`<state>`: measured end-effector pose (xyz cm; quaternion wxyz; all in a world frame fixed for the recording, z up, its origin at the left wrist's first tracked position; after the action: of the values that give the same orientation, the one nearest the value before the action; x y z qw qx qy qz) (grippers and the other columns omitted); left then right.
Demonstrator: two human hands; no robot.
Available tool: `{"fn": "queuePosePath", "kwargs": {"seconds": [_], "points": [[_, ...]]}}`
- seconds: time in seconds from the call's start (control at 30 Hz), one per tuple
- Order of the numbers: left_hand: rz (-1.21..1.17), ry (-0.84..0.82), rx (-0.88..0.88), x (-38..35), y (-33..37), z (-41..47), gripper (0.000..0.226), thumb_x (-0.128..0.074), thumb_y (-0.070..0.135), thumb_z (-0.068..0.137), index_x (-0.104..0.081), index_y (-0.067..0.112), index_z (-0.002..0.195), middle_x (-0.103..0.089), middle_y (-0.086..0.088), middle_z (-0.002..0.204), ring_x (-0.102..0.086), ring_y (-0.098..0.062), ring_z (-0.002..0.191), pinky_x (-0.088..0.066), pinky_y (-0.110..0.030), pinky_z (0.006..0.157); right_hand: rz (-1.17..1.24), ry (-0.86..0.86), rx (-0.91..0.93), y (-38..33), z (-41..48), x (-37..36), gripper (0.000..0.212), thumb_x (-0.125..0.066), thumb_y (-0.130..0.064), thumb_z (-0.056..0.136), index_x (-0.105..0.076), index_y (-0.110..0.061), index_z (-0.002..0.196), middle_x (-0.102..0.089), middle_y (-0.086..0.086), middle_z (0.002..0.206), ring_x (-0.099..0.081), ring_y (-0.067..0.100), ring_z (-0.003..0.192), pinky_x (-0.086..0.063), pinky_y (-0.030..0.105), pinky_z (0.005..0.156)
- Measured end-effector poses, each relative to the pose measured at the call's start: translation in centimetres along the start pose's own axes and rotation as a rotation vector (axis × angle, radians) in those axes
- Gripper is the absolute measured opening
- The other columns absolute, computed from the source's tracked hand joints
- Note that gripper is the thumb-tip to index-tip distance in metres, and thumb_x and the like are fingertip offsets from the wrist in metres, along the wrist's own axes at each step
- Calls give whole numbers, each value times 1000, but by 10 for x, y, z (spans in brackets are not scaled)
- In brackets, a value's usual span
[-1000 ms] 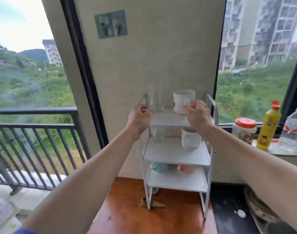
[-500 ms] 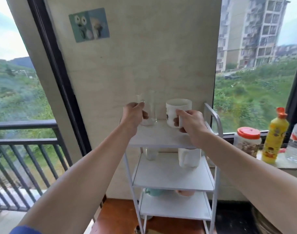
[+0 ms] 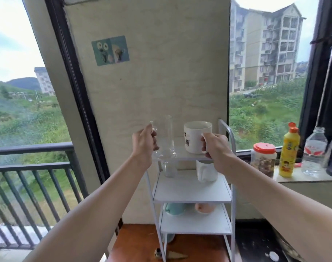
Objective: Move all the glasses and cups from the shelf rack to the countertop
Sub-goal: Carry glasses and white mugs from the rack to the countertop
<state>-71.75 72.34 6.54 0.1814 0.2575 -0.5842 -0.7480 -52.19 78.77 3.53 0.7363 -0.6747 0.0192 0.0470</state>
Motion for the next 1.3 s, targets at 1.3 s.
{"fn": "queuePosePath", "kwargs": {"seconds": [1.3], "points": [[-109,-1210,886,-371,-185,-705,35,-44,18,91,-42,13,57,-24,0,46,-22,-16,42,-30,-29,50,50,713,-353,85,-553,693,28,-44,-17,89,-49,-17,61,-43,0,51,-38,15,48,-28,29,51]]}}
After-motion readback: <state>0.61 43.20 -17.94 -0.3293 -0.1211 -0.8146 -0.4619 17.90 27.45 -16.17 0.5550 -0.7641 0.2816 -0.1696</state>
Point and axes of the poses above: each hand's wrist, its own z-axis towards the middle knuckle, its own x-axis out of the back of the hand, y = z × x, the point moved 3 cm from there along z, towards the middle knuckle
